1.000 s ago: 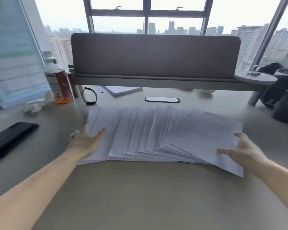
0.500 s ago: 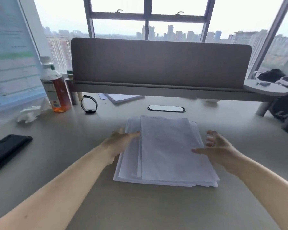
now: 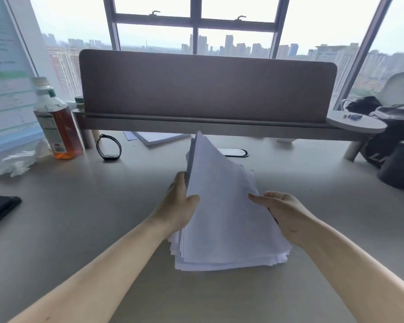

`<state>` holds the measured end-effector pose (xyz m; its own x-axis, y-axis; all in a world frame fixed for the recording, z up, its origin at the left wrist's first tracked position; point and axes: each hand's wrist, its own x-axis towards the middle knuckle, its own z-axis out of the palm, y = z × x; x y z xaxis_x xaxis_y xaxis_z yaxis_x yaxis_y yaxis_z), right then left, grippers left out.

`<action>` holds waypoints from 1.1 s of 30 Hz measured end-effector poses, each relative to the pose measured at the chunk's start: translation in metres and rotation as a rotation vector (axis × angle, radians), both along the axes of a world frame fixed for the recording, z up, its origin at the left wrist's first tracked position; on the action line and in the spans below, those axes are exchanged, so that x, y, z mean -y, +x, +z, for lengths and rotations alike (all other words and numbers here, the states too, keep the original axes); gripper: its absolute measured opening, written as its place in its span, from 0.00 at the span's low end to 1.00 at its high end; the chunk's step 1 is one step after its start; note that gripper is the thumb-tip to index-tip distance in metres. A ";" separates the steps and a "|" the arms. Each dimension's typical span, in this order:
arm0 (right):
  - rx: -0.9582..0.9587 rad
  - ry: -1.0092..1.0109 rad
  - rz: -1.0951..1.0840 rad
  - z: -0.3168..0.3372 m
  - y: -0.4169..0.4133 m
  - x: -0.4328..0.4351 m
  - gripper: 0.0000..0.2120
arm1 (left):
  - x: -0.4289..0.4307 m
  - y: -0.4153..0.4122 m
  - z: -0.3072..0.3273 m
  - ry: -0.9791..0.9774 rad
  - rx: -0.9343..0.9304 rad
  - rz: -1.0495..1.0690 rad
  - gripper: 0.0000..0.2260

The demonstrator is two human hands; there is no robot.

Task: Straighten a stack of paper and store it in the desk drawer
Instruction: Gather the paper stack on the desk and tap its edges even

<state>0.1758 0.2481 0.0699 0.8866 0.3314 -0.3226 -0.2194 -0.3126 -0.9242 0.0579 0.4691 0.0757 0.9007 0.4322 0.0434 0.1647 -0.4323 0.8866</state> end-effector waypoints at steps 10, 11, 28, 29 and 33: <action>0.559 0.558 -0.085 0.086 -0.048 -0.017 0.08 | 0.004 -0.053 0.060 0.053 0.634 0.016 0.26; 0.654 0.556 -0.042 0.086 -0.061 -0.018 0.10 | 0.008 -0.057 0.060 0.071 0.638 0.029 0.24; 0.786 0.467 -0.046 0.094 -0.097 -0.003 0.12 | 0.017 -0.073 0.136 0.648 0.779 0.220 0.40; 0.804 0.448 -0.040 0.095 -0.098 -0.005 0.13 | 0.025 -0.071 0.153 0.823 0.767 0.135 0.39; 0.821 0.451 0.010 0.095 -0.103 -0.008 0.16 | 0.046 -0.054 0.182 1.128 0.463 -0.168 0.30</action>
<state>0.0727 0.2557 0.1652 0.7762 0.2812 0.5643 0.5565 0.1151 -0.8228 0.0036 0.4233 0.2581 0.7421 -0.1735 0.6474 -0.1970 -0.9797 -0.0366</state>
